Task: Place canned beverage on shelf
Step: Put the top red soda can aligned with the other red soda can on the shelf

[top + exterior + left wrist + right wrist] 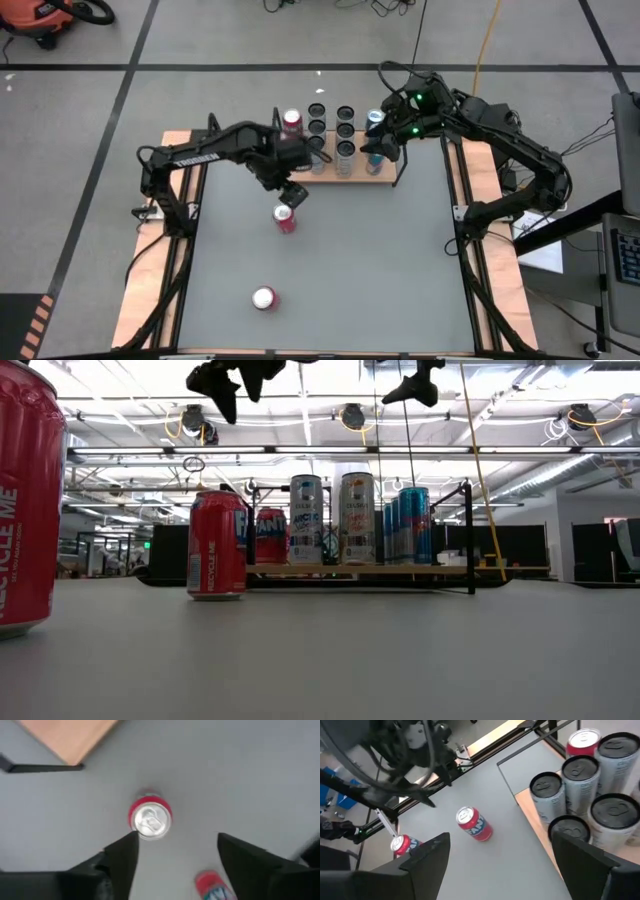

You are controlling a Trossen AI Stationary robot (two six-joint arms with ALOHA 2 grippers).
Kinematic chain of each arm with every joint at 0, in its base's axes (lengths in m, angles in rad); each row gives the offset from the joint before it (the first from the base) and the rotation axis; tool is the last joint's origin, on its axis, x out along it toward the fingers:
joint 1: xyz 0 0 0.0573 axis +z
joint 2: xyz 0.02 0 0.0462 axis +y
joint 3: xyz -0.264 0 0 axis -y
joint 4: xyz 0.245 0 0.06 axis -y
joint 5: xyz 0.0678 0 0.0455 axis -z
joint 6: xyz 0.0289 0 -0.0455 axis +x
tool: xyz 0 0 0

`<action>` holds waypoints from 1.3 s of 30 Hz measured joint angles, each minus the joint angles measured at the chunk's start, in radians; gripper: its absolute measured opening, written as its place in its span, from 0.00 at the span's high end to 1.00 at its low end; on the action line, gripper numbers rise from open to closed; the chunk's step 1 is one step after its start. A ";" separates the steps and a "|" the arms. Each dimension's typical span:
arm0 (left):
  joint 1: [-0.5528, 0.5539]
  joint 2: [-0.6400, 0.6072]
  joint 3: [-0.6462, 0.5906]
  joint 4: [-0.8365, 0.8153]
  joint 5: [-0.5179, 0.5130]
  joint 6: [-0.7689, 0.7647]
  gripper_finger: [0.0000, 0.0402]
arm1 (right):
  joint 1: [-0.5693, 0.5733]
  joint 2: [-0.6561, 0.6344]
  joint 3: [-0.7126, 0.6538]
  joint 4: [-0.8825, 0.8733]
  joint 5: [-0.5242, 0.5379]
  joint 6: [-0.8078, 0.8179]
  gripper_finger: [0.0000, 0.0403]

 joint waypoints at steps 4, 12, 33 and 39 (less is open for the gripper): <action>-0.035 0.007 -0.029 0.000 -0.085 -0.159 0.21 | 0.022 0.001 0.000 0.000 -0.002 -0.022 0.23; -0.050 0.005 -0.162 0.017 -0.030 -0.418 0.08 | 0.014 0.000 0.000 -0.004 -0.020 -0.186 0.23; -0.034 0.006 -0.435 0.204 -0.044 -0.633 0.07 | 0.006 -0.004 0.000 -0.088 -0.193 -0.334 0.23; -0.019 0.006 -0.467 0.272 -0.041 -0.628 0.07 | 0.007 -0.004 0.000 -0.102 -0.193 -0.366 0.23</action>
